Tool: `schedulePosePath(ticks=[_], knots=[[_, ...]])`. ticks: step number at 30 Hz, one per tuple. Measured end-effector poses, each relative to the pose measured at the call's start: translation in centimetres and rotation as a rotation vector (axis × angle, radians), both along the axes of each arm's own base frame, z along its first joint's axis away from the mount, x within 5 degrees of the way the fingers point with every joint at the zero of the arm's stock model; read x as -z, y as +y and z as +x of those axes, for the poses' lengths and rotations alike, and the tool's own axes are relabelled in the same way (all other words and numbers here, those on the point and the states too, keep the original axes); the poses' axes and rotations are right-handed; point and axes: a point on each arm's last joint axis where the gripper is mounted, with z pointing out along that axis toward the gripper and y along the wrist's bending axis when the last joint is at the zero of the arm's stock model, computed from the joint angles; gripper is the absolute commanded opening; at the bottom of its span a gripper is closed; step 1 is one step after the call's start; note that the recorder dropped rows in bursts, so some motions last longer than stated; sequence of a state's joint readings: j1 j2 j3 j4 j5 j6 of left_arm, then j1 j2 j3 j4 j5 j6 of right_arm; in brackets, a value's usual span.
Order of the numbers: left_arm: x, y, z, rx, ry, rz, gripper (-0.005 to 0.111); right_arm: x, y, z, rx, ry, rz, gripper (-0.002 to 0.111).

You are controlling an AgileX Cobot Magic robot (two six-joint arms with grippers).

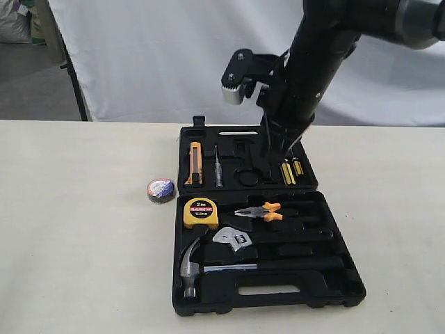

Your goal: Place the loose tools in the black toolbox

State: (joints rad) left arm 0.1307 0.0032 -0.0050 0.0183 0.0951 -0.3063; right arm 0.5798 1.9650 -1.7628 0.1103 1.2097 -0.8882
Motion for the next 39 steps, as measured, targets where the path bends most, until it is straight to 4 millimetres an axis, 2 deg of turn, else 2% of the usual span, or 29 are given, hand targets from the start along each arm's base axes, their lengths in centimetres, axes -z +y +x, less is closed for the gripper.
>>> schedulePosePath(ticks=[2, 5, 6, 7, 10, 15, 21, 23, 27, 29, 34, 39], knots=[[0.0, 0.0, 0.0, 0.000, 0.000, 0.000, 0.001, 3.0, -0.1, -0.2, 0.009, 0.061, -0.039, 0.000], [0.0, 0.0, 0.0, 0.000, 0.000, 0.000, 0.001, 10.0, -0.4, -0.5, 0.046, 0.133, -0.086, 0.000], [0.0, 0.0, 0.0, 0.000, 0.000, 0.000, 0.001, 12.9, -0.8, -0.9, 0.054, 0.161, -0.116, 0.000], [0.0, 0.0, 0.0, 0.000, 0.000, 0.000, 0.001, 14.5, -0.8, -0.9, 0.073, 0.154, -0.117, 0.000], [0.0, 0.0, 0.0, 0.000, 0.000, 0.000, 0.001, 15.3, -1.2, -1.0, 0.123, 0.145, -0.127, 0.000], [0.0, 0.0, 0.0, 0.000, 0.000, 0.000, 0.001, 14.7, -1.2, -1.0, 0.157, 0.130, -0.117, 0.000], [0.0, 0.0, 0.0, 0.000, 0.000, 0.000, 0.001, 12.2, -1.6, -1.0, 0.182, 0.064, -0.097, 0.000], [0.0, 0.0, 0.0, 0.000, 0.000, 0.000, 0.001, 10.4, -1.8, -0.9, 0.210, 0.013, -0.064, 0.000], [0.0, 0.0, 0.0, 0.000, 0.000, 0.000, 0.001, 5.7, -1.8, -0.7, 0.292, -0.123, 0.077, 0.000], [0.0, 0.0, 0.0, 0.000, 0.000, 0.000, 0.001, 4.4, -1.6, -0.8, 0.326, -0.155, 0.145, 0.000], [0.0, 0.0, 0.0, 0.000, 0.000, 0.000, 0.001, 3.2, -0.5, -0.9, 0.430, -0.119, 0.339, 0.000], [0.0, 0.0, 0.0, 0.000, 0.000, 0.000, 0.001, 3.3, 0.8, -1.1, 0.483, -0.066, 0.440, 0.000]])
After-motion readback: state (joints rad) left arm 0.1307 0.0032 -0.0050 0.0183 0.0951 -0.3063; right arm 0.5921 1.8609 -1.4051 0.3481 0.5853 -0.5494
